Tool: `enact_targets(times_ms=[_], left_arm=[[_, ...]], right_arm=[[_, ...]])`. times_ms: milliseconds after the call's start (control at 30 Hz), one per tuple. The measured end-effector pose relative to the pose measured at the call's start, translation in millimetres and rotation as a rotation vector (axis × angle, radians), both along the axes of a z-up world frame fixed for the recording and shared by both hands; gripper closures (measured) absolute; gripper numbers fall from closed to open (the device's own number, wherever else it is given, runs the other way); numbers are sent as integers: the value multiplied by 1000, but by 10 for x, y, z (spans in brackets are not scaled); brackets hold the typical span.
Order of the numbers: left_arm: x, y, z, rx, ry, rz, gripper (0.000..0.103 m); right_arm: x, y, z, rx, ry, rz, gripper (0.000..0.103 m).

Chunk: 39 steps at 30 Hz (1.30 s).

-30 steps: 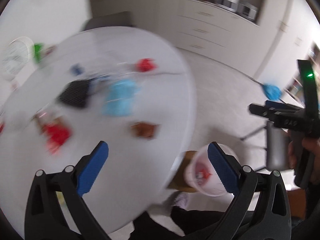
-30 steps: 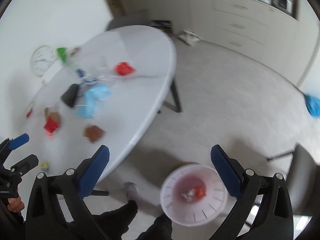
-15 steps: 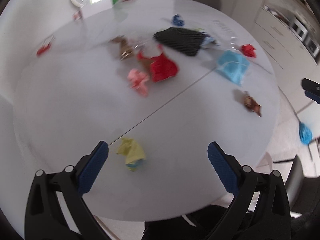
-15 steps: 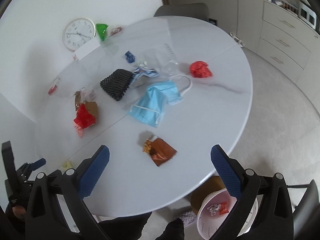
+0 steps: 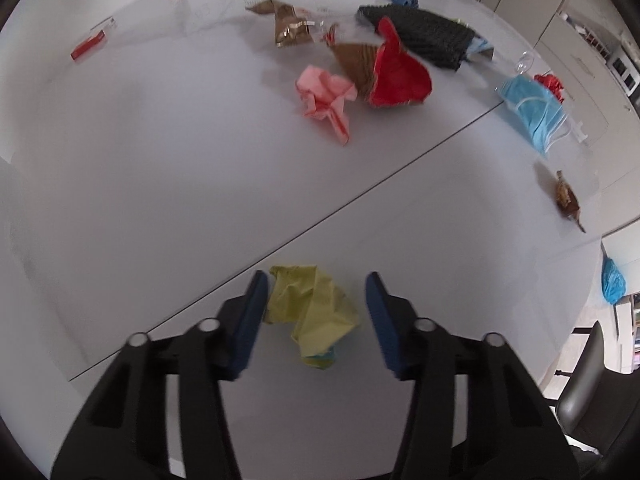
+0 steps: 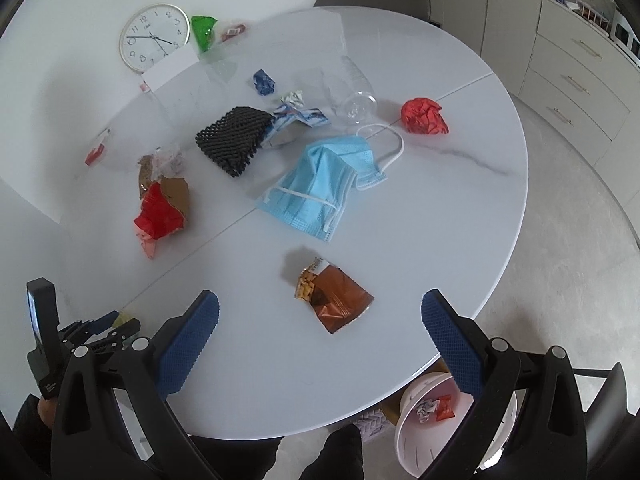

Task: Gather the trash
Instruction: 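Grasp yellow paper with left tool while right tool grasps brown snack wrapper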

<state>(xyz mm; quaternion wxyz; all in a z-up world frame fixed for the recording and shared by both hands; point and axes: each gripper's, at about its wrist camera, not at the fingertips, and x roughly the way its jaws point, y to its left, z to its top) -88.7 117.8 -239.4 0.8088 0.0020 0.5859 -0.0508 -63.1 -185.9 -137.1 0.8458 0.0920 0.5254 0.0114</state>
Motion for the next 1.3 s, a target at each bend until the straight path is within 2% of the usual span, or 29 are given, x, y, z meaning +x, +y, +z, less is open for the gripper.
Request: enact_targets(times_ms=[267,367,533,633,733,767,833,867,967,1300], left_arm=[[-4,-25,14,5,12,-7,65],[18,-40,97,-27,18,-7,65],[73,-165,337,-56,-13,-42,65],[96,-235,484,-35,-49,-80,65],[103,-253,610,-29,-76,-108,65],[138,-262,637,-30,-82,-114,65],[199,-289,680,-30,-92,-132,65],[225,-306,698,-32,-94,-140,65],[290,-379,712,-34,-92,-171,65],[465,-700,922,-79,-121,-291,65]], right_arm=[[109,-83,-254,0,54,0,2],[216,-6,-514,-18,119,58,2],[420,176,-849,-85,155,201,6],[510,198,-1002,-100,202,239,20],[540,210,-987,-127,191,257,38],[547,209,-977,-129,188,257,50],[562,190,-942,-101,176,243,60],[563,176,-929,-73,173,232,73],[577,137,-904,-42,168,203,78],[348,-266,-625,144,76,7,80]])
